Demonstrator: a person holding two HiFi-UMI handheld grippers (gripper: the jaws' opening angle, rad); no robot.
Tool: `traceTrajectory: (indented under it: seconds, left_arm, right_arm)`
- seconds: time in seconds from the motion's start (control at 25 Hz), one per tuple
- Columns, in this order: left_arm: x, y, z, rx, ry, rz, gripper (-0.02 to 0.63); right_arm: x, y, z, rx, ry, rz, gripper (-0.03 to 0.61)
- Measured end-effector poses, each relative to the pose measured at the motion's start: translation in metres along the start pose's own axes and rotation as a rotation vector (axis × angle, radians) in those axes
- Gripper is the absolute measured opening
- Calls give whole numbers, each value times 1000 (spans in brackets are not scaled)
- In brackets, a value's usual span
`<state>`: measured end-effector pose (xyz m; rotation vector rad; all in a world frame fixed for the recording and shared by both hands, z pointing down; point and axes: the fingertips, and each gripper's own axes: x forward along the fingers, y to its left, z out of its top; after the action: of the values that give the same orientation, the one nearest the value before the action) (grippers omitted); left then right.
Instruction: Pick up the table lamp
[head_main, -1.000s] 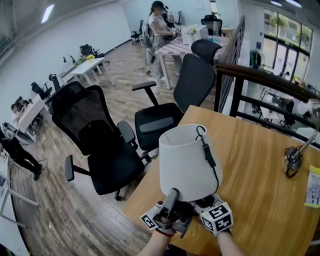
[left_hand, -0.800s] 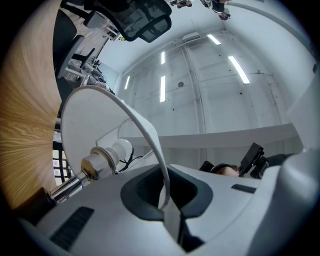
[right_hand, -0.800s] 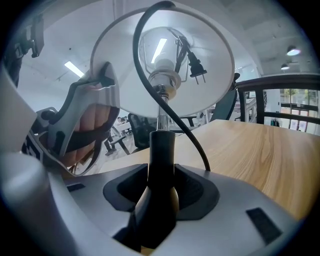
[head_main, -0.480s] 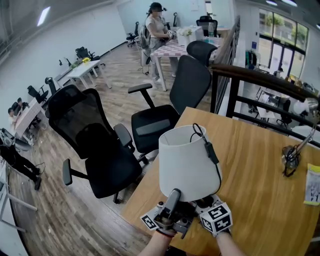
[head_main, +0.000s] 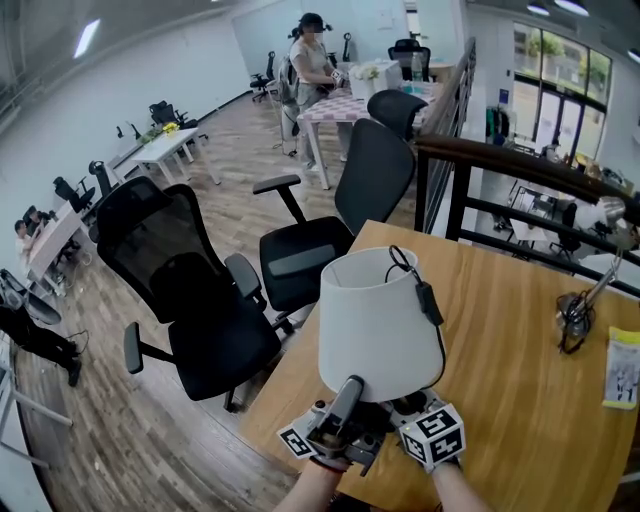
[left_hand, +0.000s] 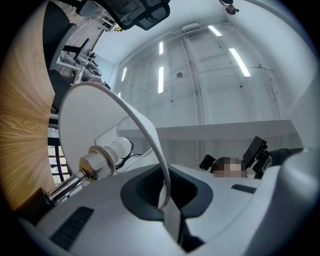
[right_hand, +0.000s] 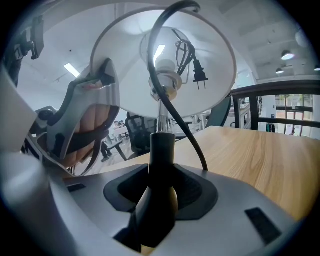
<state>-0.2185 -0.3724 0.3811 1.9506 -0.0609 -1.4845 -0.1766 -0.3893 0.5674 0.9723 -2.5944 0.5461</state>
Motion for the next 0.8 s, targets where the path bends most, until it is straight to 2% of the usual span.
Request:
traceTrajectory:
  seconds: [0.52, 0.8]
  left_arm:
    - [30, -12, -26, 76, 115, -9, 12]
    - [51, -19, -39, 59, 111, -26, 12]
  right_arm:
    - [-31, -4, 21, 10, -62, -8, 160]
    - [-52, -12, 36, -1, -94, -16, 158]
